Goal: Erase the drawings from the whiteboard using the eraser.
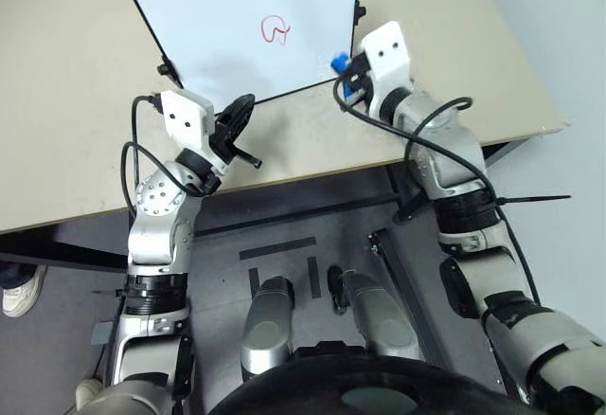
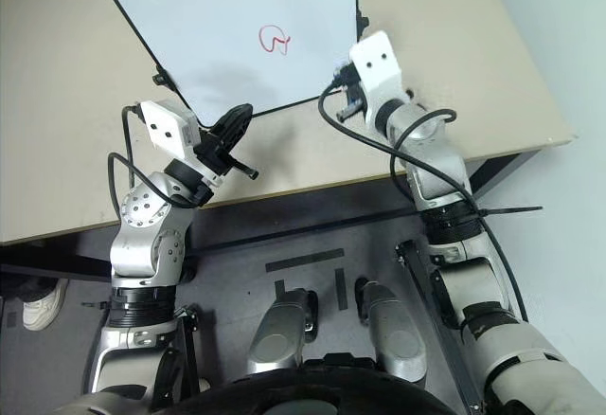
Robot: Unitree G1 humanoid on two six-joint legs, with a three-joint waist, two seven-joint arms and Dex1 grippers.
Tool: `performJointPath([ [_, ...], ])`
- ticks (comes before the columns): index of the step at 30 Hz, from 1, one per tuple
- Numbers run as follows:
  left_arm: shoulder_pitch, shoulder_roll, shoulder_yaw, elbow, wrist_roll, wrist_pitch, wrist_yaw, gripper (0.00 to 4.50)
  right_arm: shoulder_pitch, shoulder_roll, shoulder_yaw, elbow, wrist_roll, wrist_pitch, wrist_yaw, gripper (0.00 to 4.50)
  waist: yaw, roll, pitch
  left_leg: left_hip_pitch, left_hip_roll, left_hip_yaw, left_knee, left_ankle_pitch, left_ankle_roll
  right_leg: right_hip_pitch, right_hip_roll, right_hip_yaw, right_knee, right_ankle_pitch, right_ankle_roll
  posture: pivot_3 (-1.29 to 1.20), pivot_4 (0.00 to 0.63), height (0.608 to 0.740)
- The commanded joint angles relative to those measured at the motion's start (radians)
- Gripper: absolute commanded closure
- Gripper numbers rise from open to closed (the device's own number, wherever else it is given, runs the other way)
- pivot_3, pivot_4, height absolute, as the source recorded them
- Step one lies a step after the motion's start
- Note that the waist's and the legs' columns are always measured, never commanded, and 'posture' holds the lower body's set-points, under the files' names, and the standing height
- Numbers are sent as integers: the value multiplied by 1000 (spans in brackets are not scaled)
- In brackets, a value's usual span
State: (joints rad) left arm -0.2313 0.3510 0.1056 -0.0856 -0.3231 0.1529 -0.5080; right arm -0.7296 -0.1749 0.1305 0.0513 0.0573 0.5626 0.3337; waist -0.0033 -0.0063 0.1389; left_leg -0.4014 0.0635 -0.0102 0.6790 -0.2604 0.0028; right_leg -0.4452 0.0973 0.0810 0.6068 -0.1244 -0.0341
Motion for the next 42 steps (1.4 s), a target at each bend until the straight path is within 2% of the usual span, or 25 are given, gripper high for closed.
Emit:
performJointPath([
  [1,-15,2,19,-5,-18,-30,-22,4500,-20,10,-38,-75,28,-81,5,4485,0,0,0,0,0,0,0,0,0,0,0,0,0,0,0,0,150,740],
  [6,-27,11,32,33,-18,-43,-41,4500,-56,77,-14,43,23,-199,4,4485,-3,0,0,1,0,0,1,0,0,0,0,0,2,-3,4,0,150,740],
  [14,-29,34,54,56,-13,-58,-52,4500,-195,188,29,420,-49,-491,-13,4485,-7,0,0,0,0,0,0,0,1,-2,0,0,3,-3,3,0,150,740],
  [18,-27,36,58,49,-11,-57,-51,4500,-248,214,41,586,-85,-612,-25,4485,-5,0,0,-1,0,0,-1,0,0,-3,0,0,3,0,-6,0,150,740],
  [23,-23,32,55,34,-9,-53,-44,4500,-302,223,41,790,-138,-724,-82,4485,-6,0,0,-2,0,0,-1,-3,-3,-3,-1,0,3,-2,-7,0,150,740],
  [27,-19,32,54,25,-9,-49,-40,4500,-337,229,30,933,-156,-745,-110,4485,-9,0,0,-1,0,-1,-1,-3,-3,-3,-1,0,3,-1,-9,0,150,740],
  [30,-23,33,54,25,-8,-48,-39,4500,-340,235,35,991,-164,-754,-109,4485,-10,0,0,1,0,-1,0,-1,0,-1,-1,0,3,-3,-12,0,150,740],
  [37,-11,32,53,9,-9,-48,-28,4500,-332,242,35,1042,-179,-763,-108,4485,-12,0,0,1,0,-1,1,0,1,-3,-1,0,2,1,-9,0,150,740],
  [42,-10,30,48,1,-8,-43,-23,4500,-400,223,-10,1013,-159,-805,-154,4485,-15,0,0,0,0,-1,0,0,0,-5,0,0,2,1,-8,0,150,740],
])
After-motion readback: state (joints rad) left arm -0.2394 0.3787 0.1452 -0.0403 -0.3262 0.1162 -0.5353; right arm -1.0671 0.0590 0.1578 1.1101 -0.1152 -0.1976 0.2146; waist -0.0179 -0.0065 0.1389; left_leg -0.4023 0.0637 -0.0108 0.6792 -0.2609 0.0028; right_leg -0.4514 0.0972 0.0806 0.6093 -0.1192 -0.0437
